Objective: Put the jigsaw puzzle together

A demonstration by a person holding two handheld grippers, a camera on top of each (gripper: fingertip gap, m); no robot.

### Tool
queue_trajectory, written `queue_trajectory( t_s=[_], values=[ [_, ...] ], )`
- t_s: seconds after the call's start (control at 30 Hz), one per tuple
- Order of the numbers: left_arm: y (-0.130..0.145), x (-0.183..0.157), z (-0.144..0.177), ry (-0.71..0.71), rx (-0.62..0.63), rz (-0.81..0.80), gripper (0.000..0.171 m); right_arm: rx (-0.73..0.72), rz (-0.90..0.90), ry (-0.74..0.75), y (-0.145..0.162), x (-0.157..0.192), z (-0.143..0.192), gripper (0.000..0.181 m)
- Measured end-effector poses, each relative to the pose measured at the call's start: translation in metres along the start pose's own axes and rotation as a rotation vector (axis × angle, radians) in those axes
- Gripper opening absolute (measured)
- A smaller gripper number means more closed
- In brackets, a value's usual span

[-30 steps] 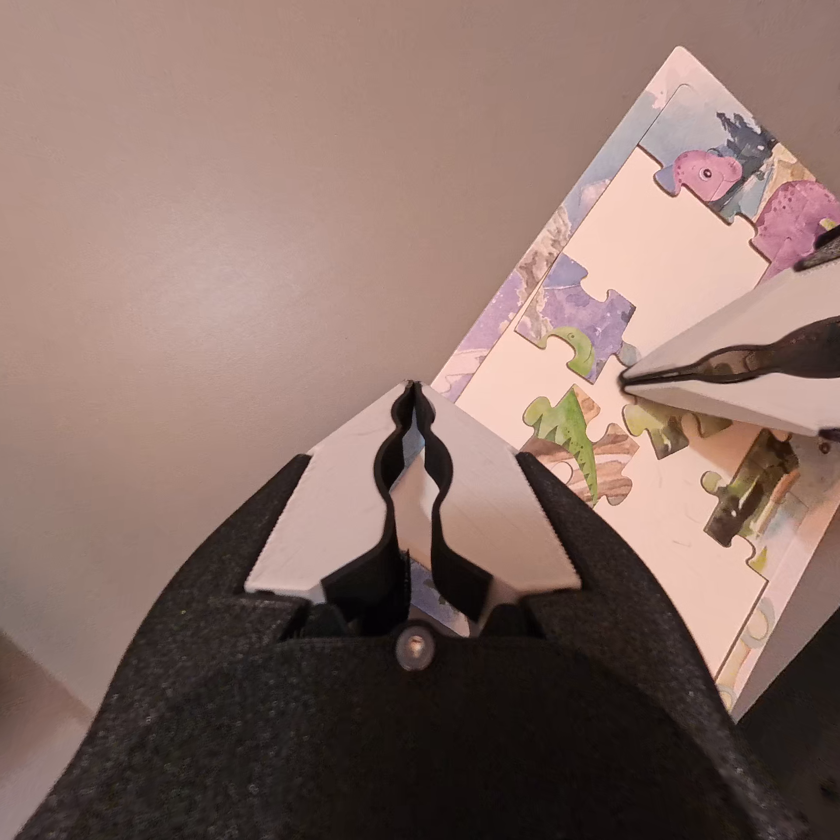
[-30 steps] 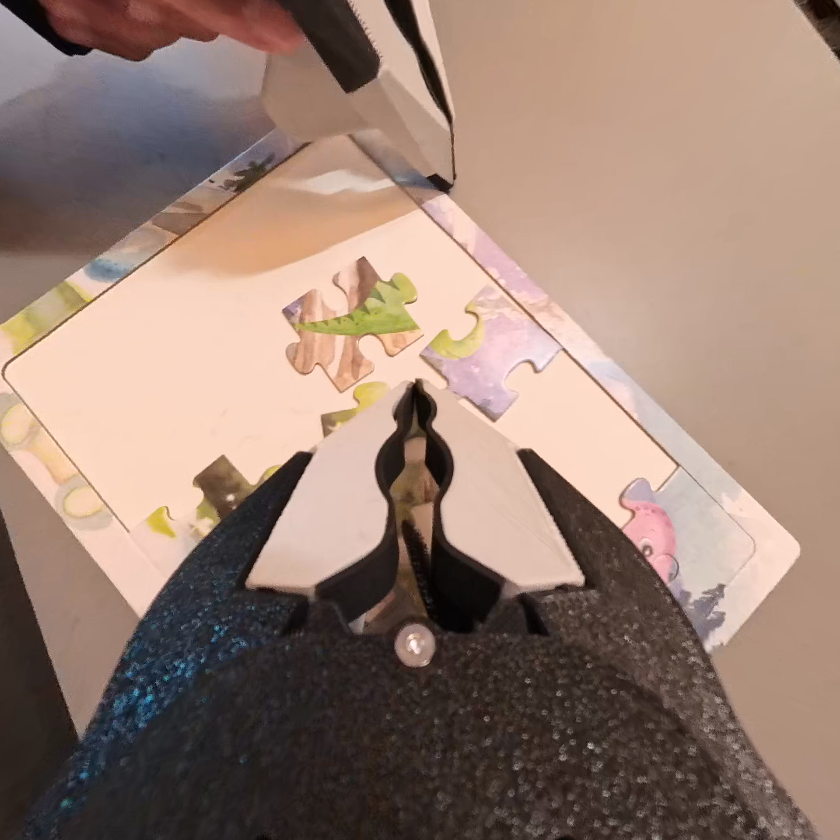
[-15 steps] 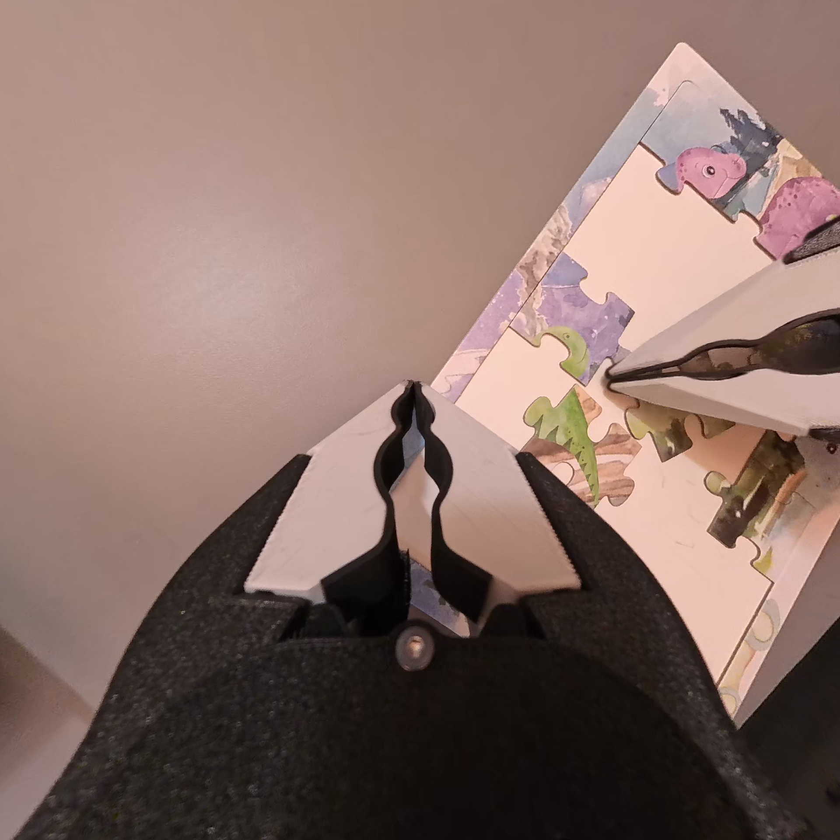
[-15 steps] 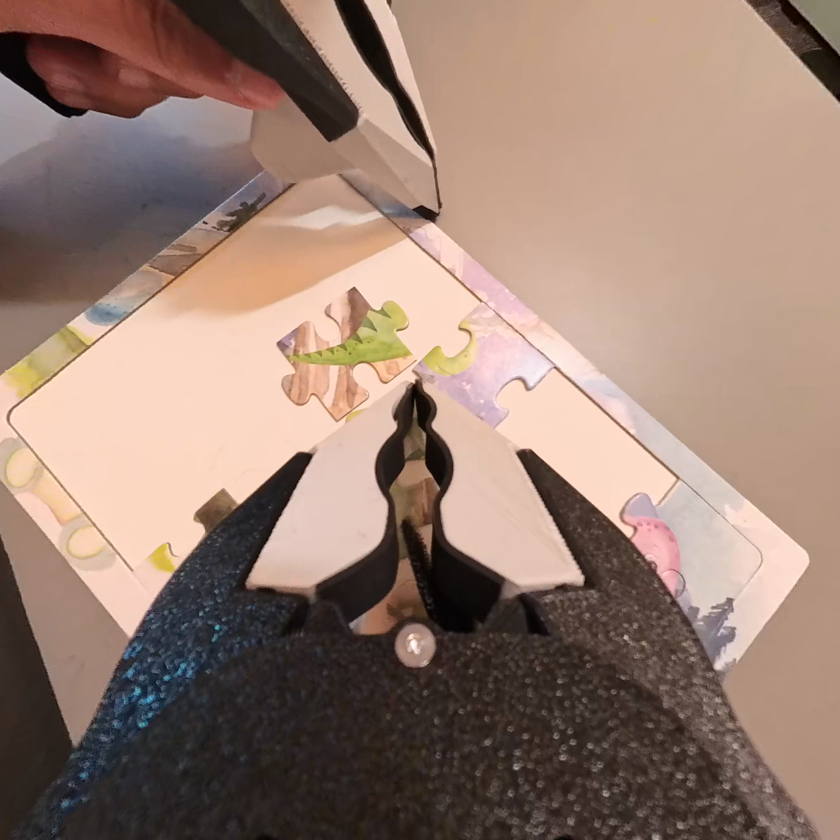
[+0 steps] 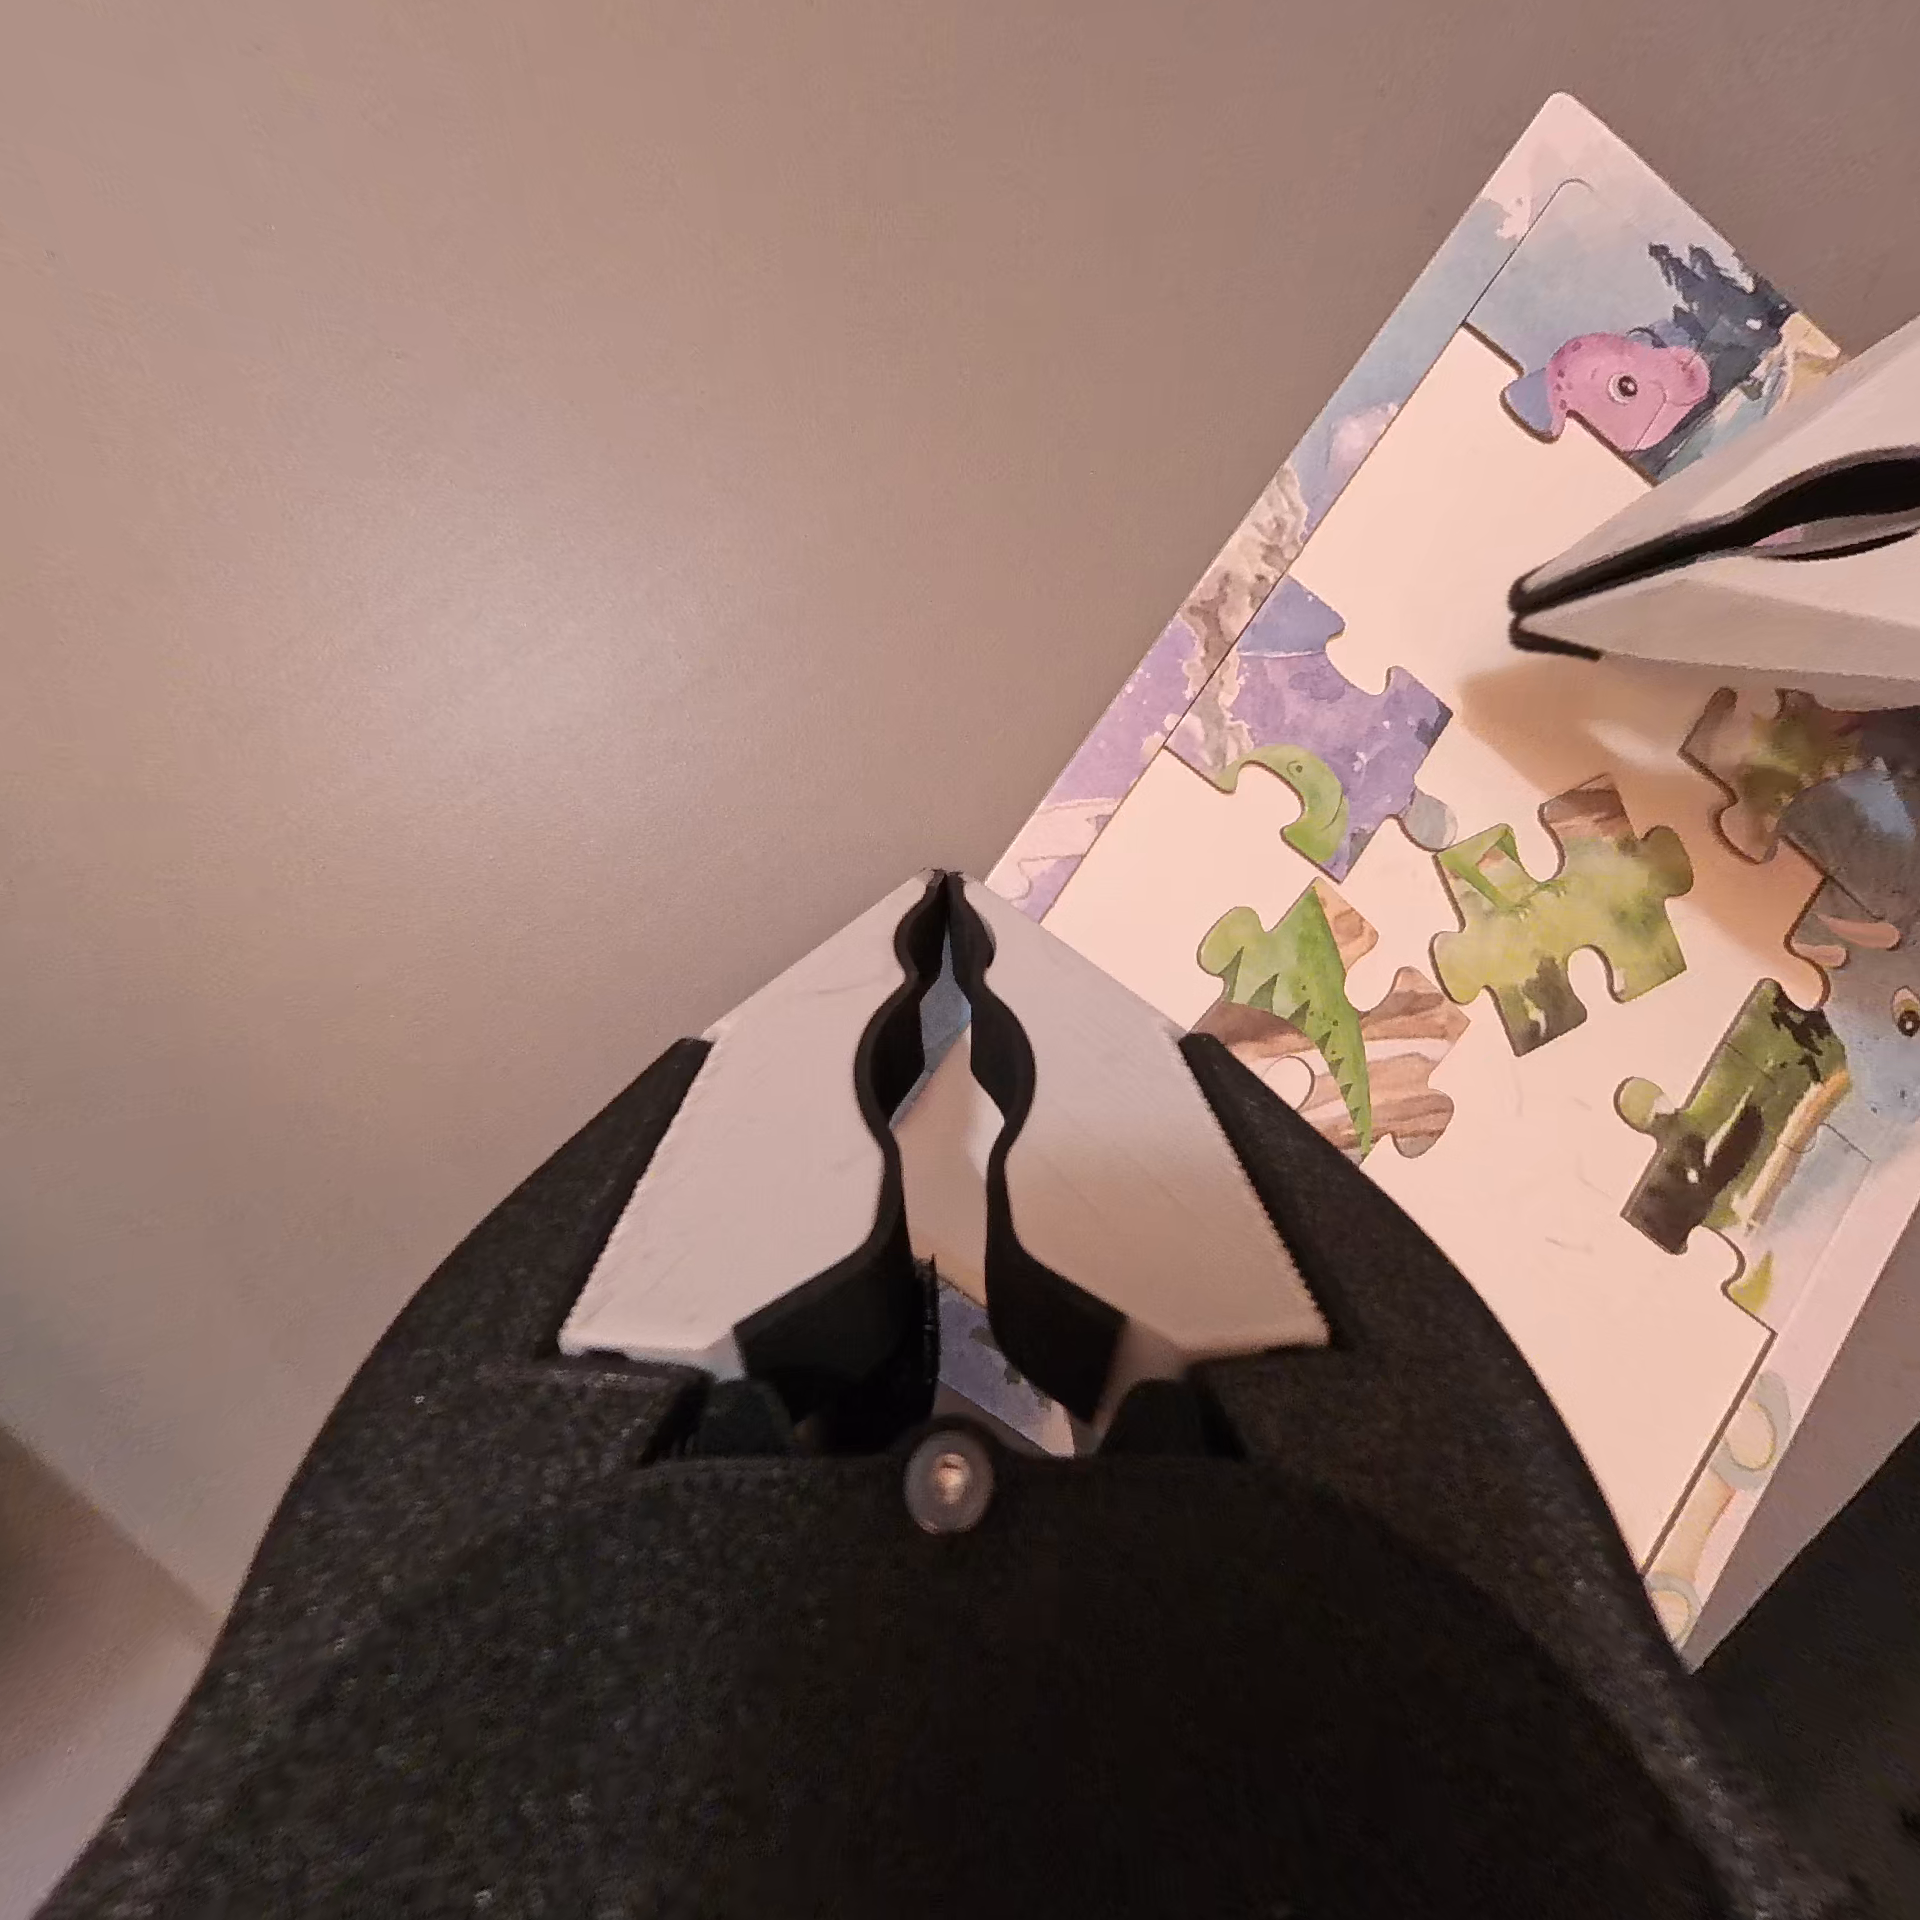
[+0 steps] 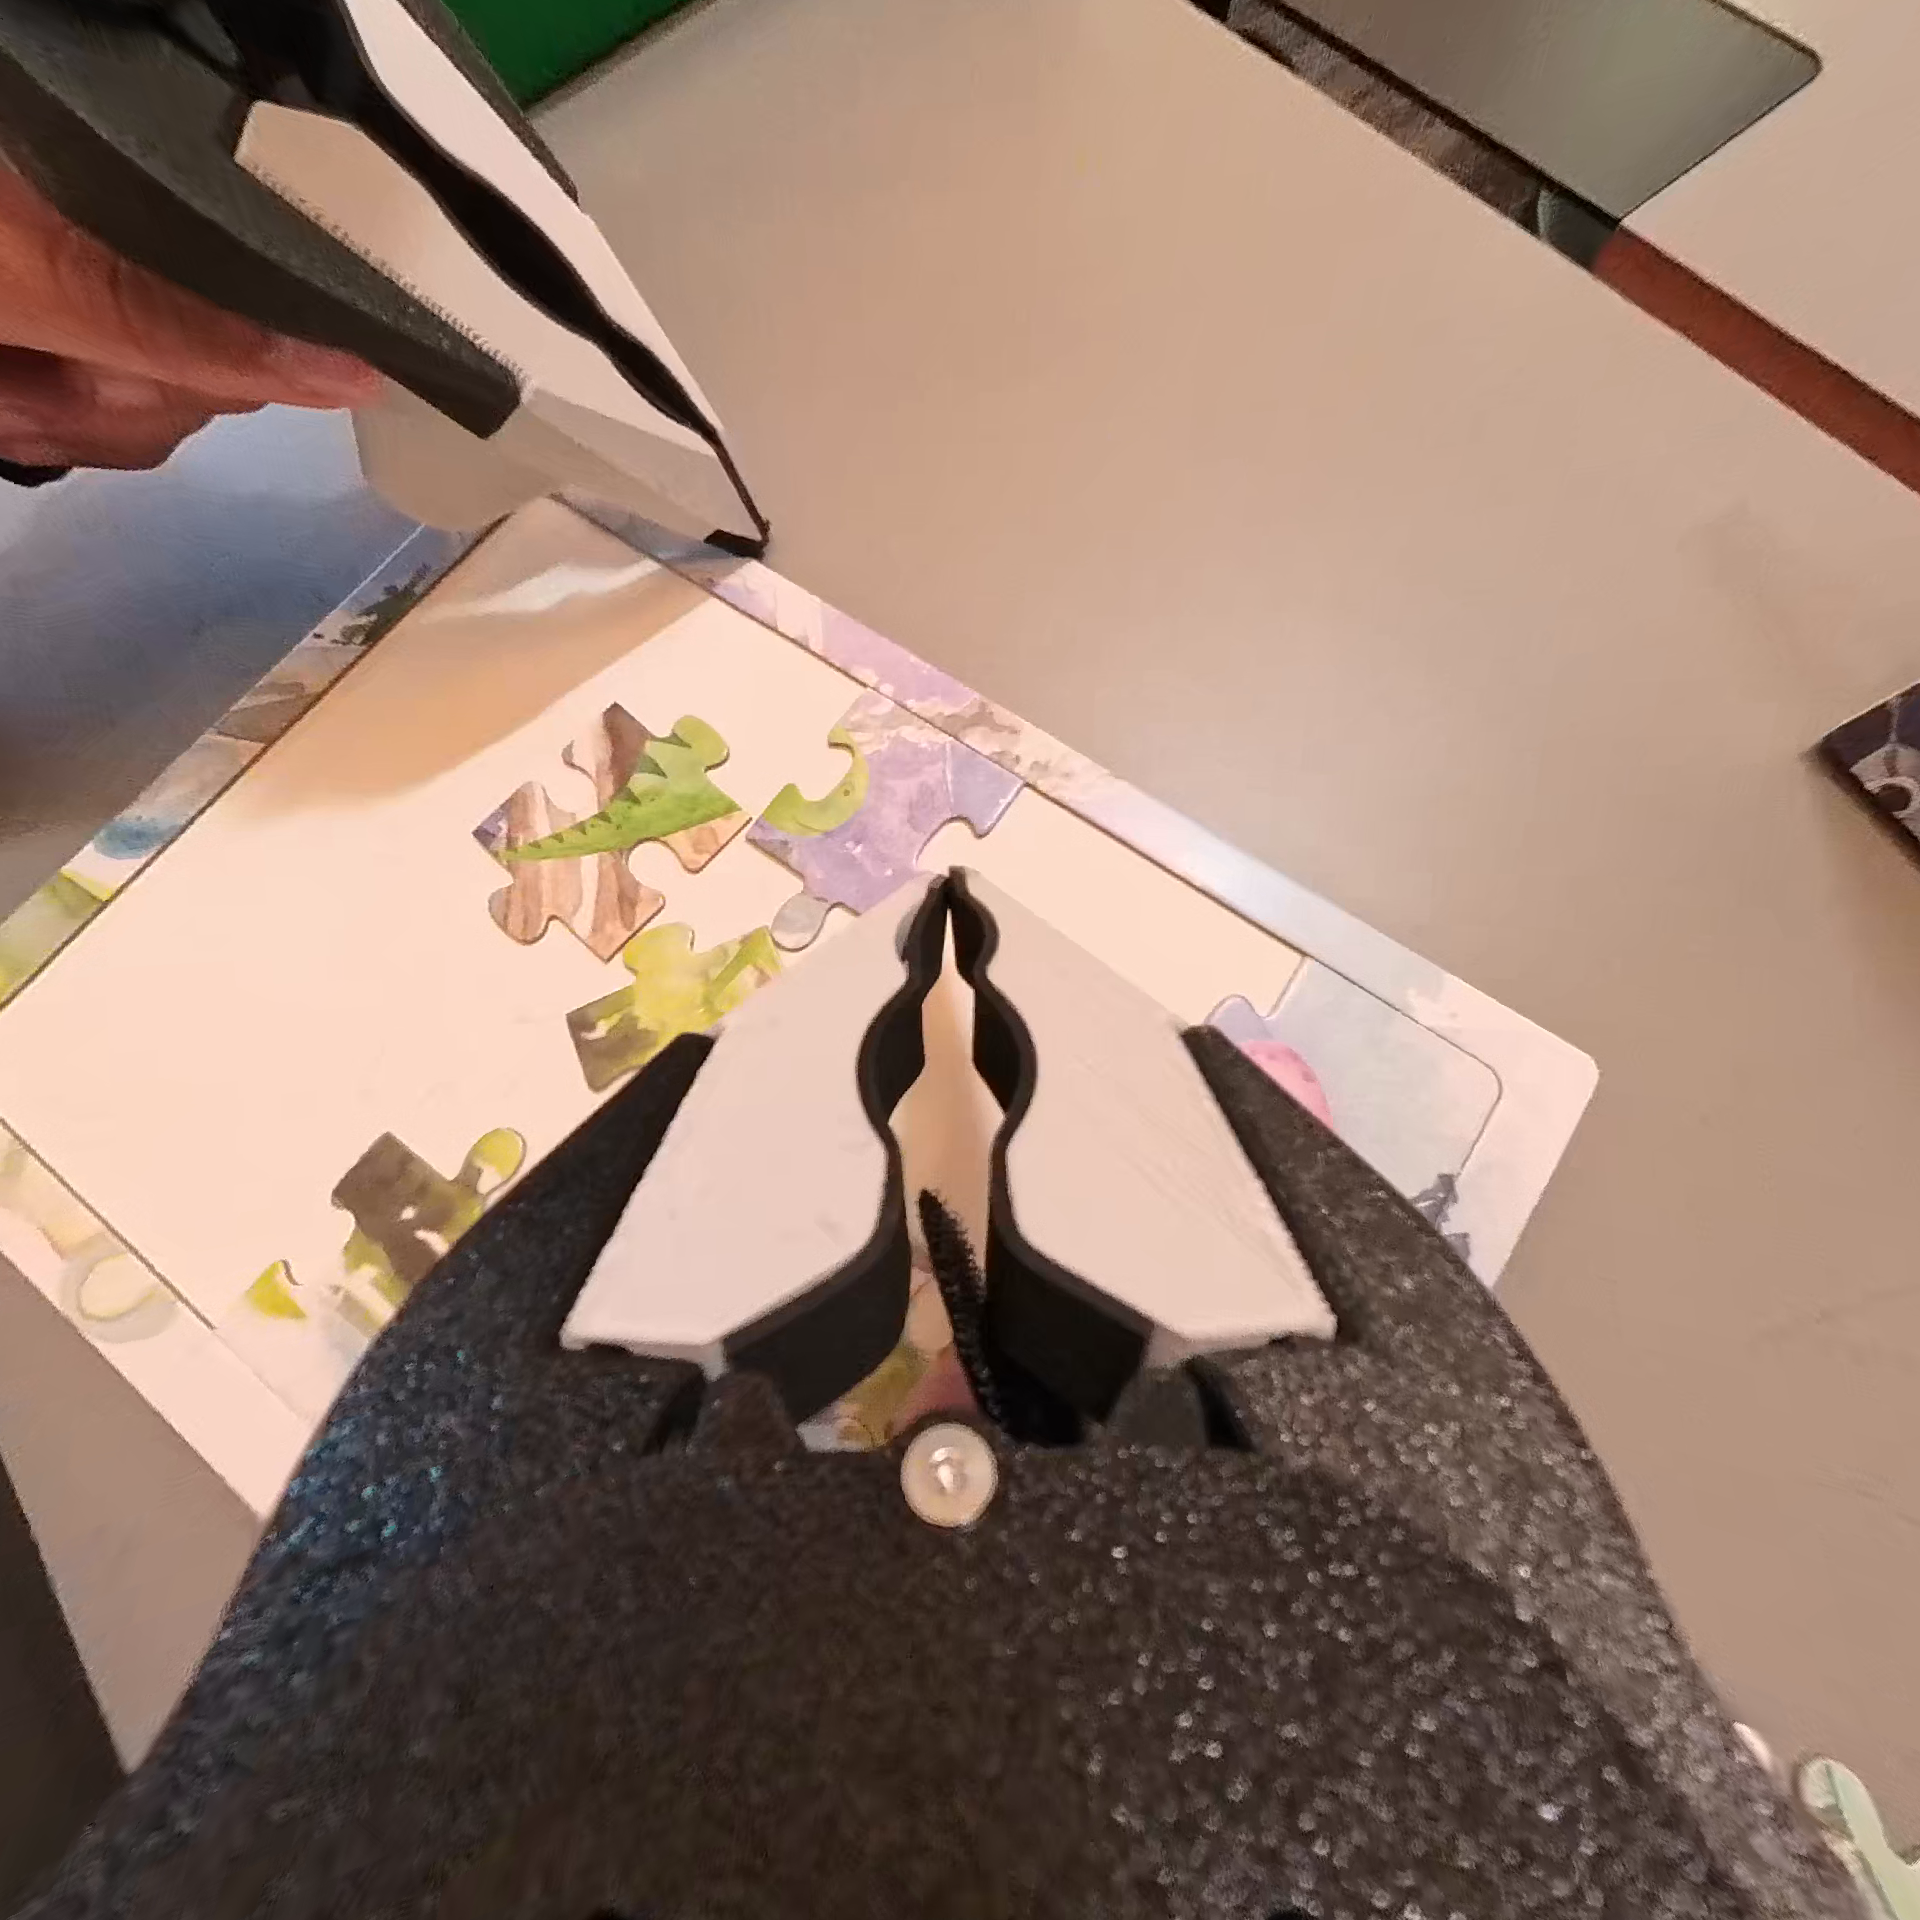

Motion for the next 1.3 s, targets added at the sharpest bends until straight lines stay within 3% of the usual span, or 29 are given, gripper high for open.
queue_trajectory(
  t_s=[0.33, 0.57, 0.67, 0.73, 0.83, 0.9, 1.03, 1.17, 1.3],
  values=[
    [-0.002, -0.006, 0.002, -0.04, -0.02, -0.094, 0.0, -0.104, -0.044, 0.036, -0.002, -0.009, 0.022, 0.0],
    [-0.019, -0.032, 0.029, 0.041, -0.338, -0.208, 0.005, -0.255, -0.215, 0.058, 0.004, -0.034, 0.053, 0.006],
    [-0.021, -0.035, 0.04, -0.014, -0.473, -0.274, 0.005, -0.373, -0.398, 0.092, 0.031, -0.059, 0.092, 0.01],
    [-0.015, -0.033, 0.043, -0.068, -0.541, -0.331, 0.005, -0.405, -0.487, 0.242, 0.066, -0.082, 0.131, 0.014],
    [-0.007, -0.026, 0.042, -0.187, -0.57, -0.405, 0.004, -0.313, -0.584, 0.561, 0.132, -0.106, 0.186, 0.027],
    [-0.007, -0.026, 0.041, -0.174, -0.561, -0.375, 0.004, -0.19, -0.605, 0.633, 0.161, -0.11, 0.2, 0.029],
    [-0.007, -0.03, 0.043, -0.014, -0.546, -0.246, 0.022, -0.084, -0.546, 0.571, 0.179, -0.104, 0.197, 0.032],
    [-0.005, -0.032, 0.046, -0.044, -0.558, -0.281, 0.022, -0.025, -0.419, 0.428, 0.176, -0.089, 0.176, 0.04],
    [-0.004, -0.036, 0.045, -0.026, -0.552, -0.279, 0.022, 0.016, -0.342, 0.395, 0.164, -0.092, 0.153, 0.04]
  ],
)
Point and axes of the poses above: each gripper's, where its closed fingertips meet, z back along the fingers, y out of its underside, x = y × z across the jaws, the point moved 9 cm from there along z, back along the fingers, and after that the axes turned 15 degrees about z, right-handed, at the moved point
